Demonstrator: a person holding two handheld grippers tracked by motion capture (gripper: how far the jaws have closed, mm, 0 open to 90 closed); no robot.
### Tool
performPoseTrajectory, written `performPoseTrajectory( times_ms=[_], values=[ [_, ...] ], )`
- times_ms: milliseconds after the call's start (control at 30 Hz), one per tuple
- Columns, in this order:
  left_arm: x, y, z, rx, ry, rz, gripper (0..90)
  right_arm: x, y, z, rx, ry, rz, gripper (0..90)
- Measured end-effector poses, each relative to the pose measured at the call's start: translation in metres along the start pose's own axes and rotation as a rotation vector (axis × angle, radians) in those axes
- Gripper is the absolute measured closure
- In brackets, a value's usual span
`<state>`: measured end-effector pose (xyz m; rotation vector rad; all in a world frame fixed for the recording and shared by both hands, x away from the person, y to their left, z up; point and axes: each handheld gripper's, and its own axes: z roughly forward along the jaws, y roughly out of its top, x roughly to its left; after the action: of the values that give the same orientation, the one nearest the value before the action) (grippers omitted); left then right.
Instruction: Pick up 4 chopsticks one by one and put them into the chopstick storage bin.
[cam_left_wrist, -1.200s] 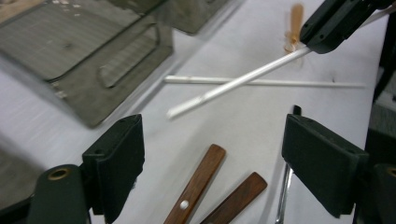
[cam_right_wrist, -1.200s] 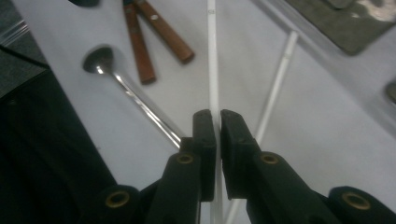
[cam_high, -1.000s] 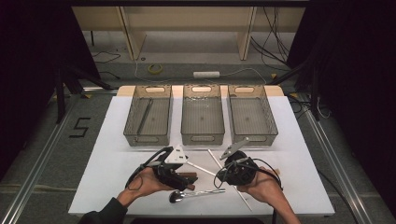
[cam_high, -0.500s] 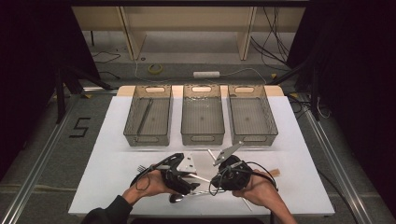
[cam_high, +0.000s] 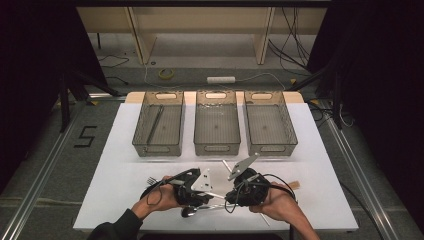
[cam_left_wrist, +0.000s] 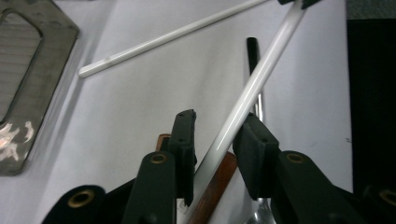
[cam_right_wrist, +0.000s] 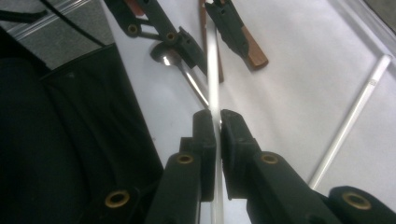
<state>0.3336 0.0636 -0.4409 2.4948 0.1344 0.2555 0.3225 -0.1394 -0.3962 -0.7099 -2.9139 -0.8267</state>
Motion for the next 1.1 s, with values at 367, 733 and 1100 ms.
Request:
performPoseTrajectory(
  times_ms=[367, 733, 1100],
  values=[
    [-0.010, 0.004, 0.001, 0.073, -0.064, 0.108, 82.7, -0.015, -0.007, -0.002, -0.011, 0.020, -0.061, 77.9],
    [0.005, -0.003, -0.005, 0.091, 0.006, -0.056, 82.9, -0.021, -0.009, -0.024, -0.229, -0.085, 0.030, 47.9],
    [0.027, -0.012, -0.030, 0.021, 0.093, -0.247, 82.8, -0.010, -0.010, -0.029, -0.316, -0.133, 0.044, 39.8]
  ],
)
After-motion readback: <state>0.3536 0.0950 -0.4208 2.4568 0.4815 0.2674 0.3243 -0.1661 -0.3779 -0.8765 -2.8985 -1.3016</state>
